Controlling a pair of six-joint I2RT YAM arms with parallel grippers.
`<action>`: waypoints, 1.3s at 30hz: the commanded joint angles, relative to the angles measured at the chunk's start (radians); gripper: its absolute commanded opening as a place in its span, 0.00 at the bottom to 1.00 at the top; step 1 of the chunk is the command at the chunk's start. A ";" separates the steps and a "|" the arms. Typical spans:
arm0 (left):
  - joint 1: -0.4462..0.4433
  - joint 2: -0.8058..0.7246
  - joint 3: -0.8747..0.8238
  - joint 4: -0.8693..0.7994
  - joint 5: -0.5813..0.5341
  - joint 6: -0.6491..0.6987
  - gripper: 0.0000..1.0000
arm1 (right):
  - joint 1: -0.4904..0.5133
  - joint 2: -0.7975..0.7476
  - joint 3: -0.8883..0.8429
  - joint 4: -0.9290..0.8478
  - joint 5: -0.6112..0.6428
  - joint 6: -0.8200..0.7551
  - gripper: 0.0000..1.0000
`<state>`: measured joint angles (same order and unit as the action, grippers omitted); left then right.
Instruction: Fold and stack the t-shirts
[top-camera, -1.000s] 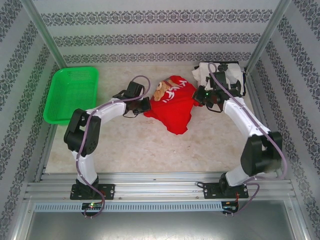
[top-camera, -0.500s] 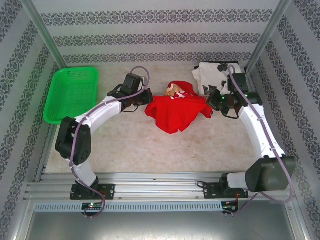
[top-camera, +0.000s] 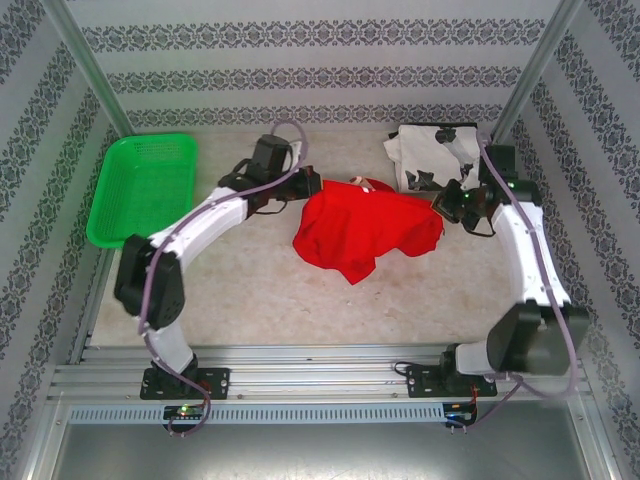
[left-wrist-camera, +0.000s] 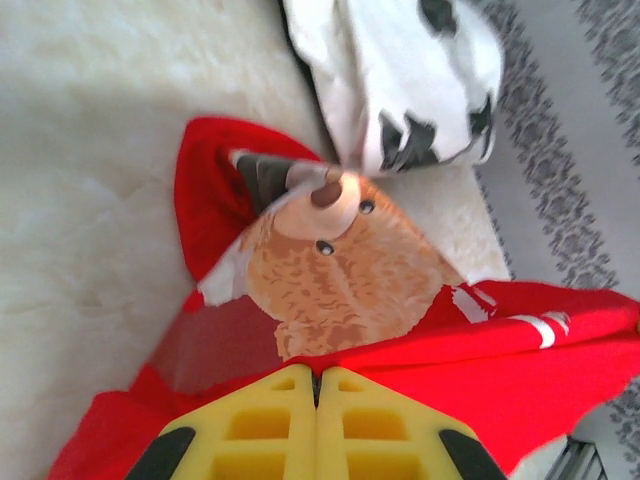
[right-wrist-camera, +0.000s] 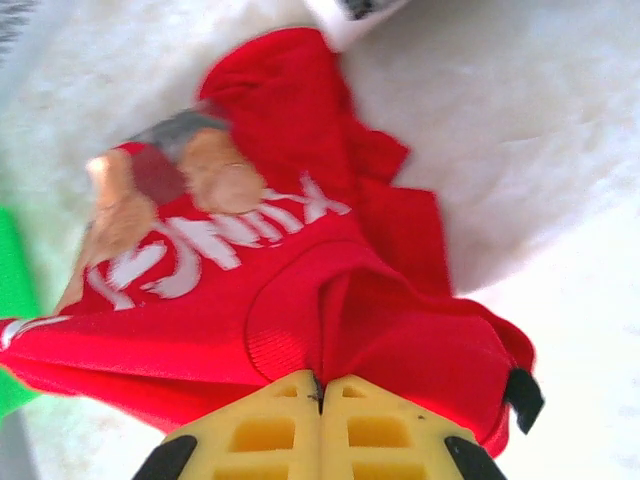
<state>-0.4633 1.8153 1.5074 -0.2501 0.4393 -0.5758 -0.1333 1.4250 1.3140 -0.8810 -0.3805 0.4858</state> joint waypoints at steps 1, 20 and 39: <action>-0.024 0.121 0.114 -0.060 0.066 -0.004 0.03 | -0.044 0.103 0.020 0.009 0.167 -0.082 0.00; 0.029 0.189 0.159 -0.034 -0.033 -0.098 0.68 | 0.368 -0.149 -0.225 0.306 -0.042 -0.016 0.70; 0.293 -0.490 -0.500 -0.113 -0.191 -0.024 1.00 | 0.930 0.440 0.140 0.029 0.416 -0.332 0.60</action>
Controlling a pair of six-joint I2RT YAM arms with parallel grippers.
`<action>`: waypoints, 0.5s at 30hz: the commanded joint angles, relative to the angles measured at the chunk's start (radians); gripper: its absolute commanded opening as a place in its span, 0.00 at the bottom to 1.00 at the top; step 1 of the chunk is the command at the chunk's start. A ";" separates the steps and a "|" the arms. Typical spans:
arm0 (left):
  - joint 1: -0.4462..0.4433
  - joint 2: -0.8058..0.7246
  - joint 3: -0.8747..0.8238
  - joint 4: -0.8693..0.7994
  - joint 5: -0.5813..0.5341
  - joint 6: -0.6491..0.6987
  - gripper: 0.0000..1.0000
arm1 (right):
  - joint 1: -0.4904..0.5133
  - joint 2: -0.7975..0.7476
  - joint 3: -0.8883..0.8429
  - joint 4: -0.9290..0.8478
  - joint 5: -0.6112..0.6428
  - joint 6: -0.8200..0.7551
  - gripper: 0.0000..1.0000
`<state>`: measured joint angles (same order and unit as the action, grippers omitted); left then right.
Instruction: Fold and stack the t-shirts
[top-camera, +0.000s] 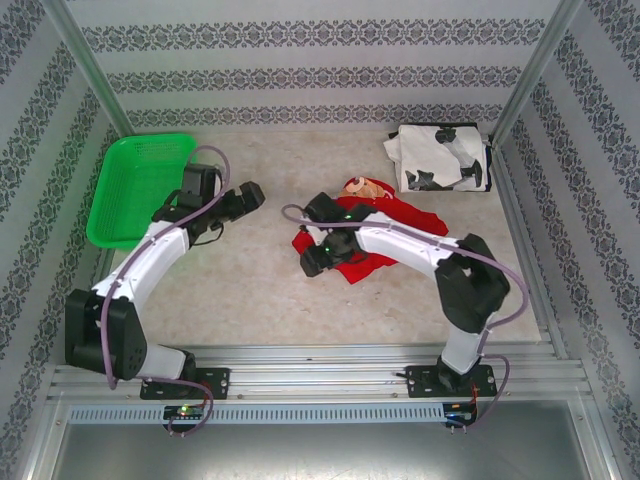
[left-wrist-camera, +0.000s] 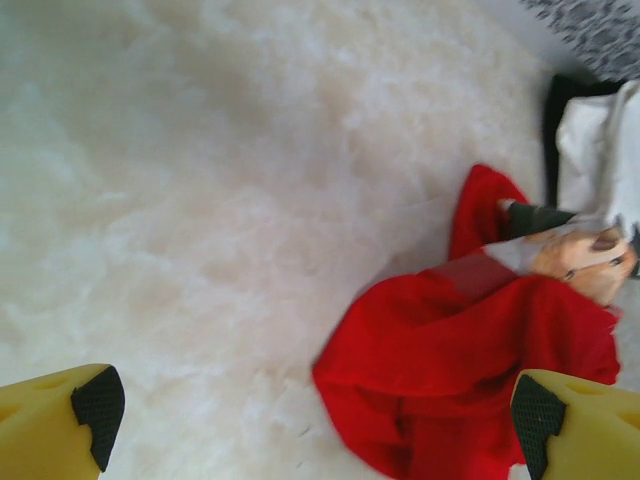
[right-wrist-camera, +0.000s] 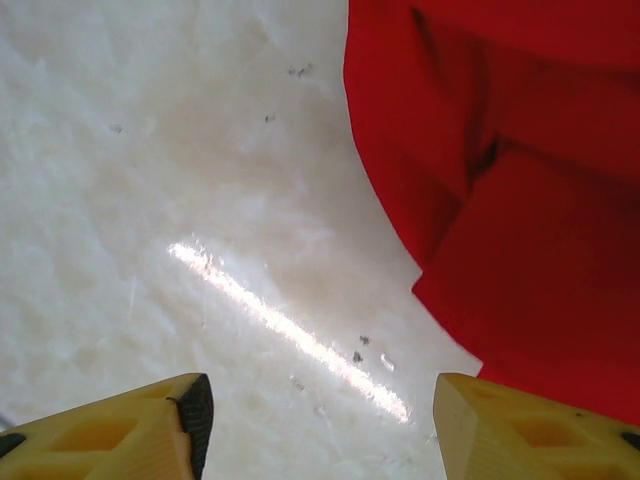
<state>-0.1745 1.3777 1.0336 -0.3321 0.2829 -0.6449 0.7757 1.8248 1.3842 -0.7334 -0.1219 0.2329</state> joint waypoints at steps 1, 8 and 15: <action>0.006 -0.068 -0.040 -0.032 -0.038 0.045 1.00 | 0.028 0.061 0.089 -0.138 0.184 -0.089 0.59; 0.021 -0.159 -0.109 -0.035 -0.057 0.041 1.00 | 0.052 0.126 0.119 -0.180 0.282 -0.124 0.55; 0.046 -0.200 -0.150 -0.030 -0.042 0.032 1.00 | 0.090 0.167 0.133 -0.187 0.327 -0.134 0.54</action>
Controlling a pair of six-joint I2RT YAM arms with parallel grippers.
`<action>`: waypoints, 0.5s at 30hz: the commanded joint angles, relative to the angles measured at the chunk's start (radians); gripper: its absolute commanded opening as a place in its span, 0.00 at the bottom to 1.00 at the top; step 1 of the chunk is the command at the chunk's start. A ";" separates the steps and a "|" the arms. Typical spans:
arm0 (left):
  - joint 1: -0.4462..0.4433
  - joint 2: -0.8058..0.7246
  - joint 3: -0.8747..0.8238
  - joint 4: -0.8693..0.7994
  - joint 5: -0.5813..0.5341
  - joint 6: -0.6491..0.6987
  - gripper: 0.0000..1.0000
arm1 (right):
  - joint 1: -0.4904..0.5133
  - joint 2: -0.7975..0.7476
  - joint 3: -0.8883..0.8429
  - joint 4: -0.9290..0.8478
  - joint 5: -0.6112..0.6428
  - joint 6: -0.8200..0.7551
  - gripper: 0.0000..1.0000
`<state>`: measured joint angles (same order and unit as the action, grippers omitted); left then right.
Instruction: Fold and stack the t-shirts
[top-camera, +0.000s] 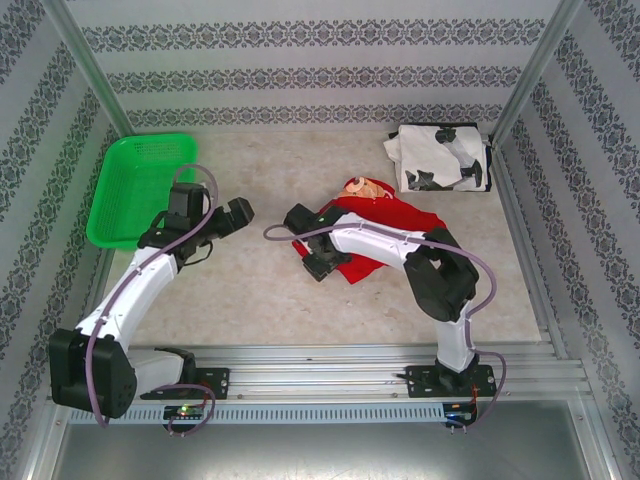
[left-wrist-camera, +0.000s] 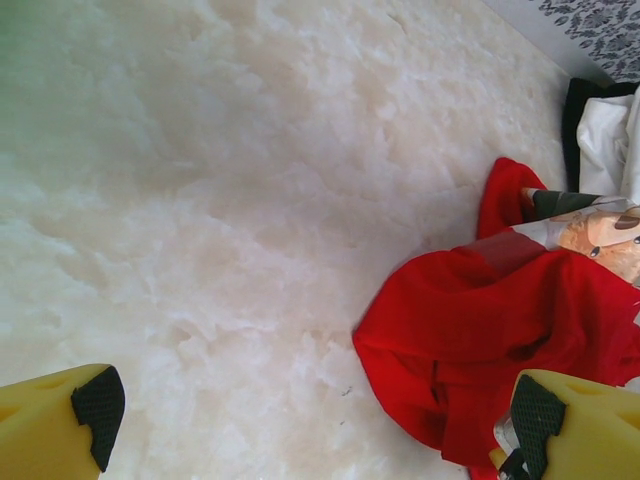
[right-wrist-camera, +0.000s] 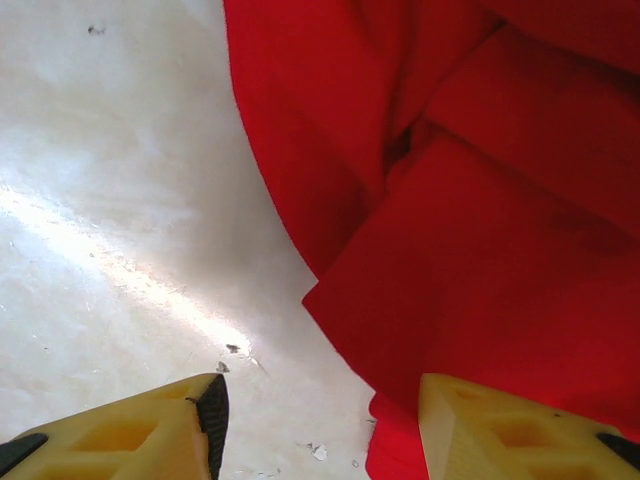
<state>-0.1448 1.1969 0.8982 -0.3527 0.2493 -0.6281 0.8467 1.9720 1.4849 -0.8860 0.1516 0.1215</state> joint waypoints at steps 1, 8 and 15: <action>0.017 -0.023 -0.019 -0.009 -0.005 0.015 1.00 | 0.025 0.023 0.034 -0.035 0.063 -0.023 0.54; 0.030 -0.026 -0.043 0.010 0.010 0.007 1.00 | 0.036 0.060 0.035 -0.035 0.154 -0.025 0.51; 0.041 -0.027 -0.057 0.015 0.018 0.008 1.00 | 0.033 0.089 0.053 -0.031 0.246 -0.024 0.33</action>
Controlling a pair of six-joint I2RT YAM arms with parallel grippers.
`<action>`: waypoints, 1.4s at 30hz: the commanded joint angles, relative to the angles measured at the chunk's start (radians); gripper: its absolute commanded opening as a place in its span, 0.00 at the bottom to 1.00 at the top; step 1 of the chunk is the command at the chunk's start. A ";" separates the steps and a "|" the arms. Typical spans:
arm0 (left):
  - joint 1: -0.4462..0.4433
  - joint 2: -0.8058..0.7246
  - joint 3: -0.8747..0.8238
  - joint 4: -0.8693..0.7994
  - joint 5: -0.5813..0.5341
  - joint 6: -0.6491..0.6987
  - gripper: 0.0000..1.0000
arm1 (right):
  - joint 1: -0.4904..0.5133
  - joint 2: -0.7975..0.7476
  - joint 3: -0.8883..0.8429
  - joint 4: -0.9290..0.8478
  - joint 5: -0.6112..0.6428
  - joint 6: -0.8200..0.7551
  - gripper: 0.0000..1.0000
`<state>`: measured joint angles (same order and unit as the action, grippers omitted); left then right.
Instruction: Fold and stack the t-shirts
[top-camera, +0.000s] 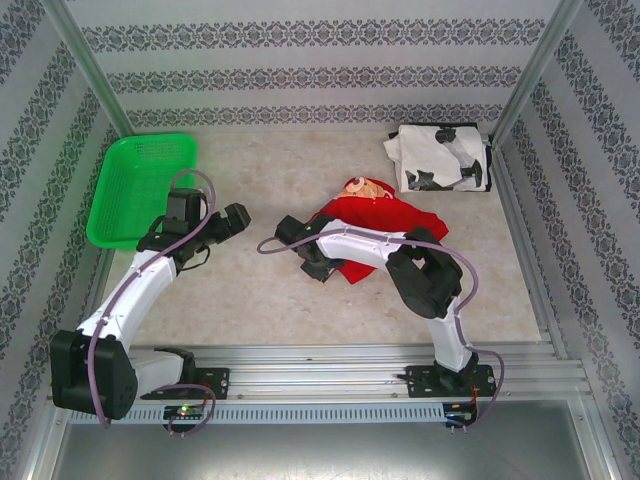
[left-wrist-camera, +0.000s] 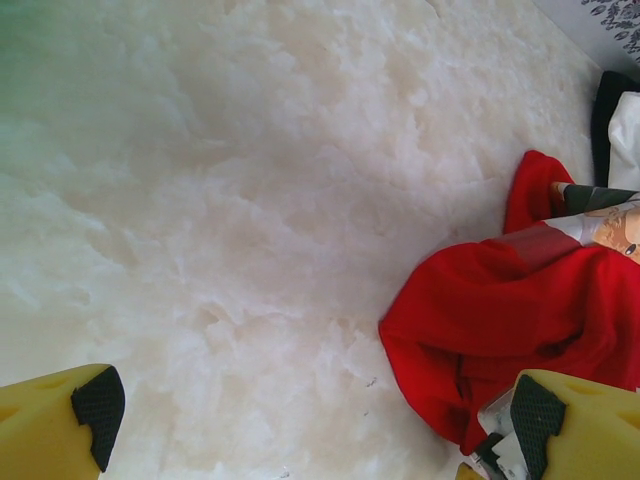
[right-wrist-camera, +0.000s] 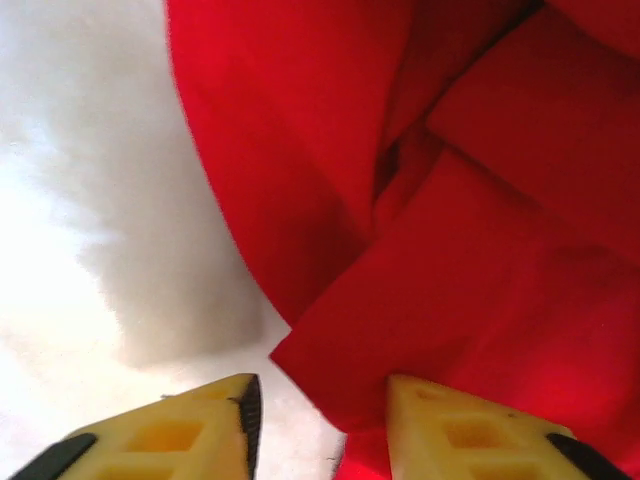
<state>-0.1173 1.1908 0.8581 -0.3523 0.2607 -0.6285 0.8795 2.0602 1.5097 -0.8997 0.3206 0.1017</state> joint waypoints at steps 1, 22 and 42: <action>0.015 -0.022 -0.017 0.015 0.006 0.011 1.00 | -0.001 -0.008 0.037 -0.016 0.079 -0.005 0.29; -0.119 0.099 0.044 0.023 -0.011 0.097 1.00 | -0.197 -0.447 0.077 -0.106 0.040 -0.005 0.00; -0.570 0.592 0.338 0.017 0.308 -0.010 0.87 | -0.592 -0.466 0.227 -0.134 -0.104 -0.020 0.00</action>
<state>-0.6479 1.7275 1.1339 -0.2852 0.5171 -0.6182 0.2916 1.5837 1.7065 -1.0145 0.2436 0.0853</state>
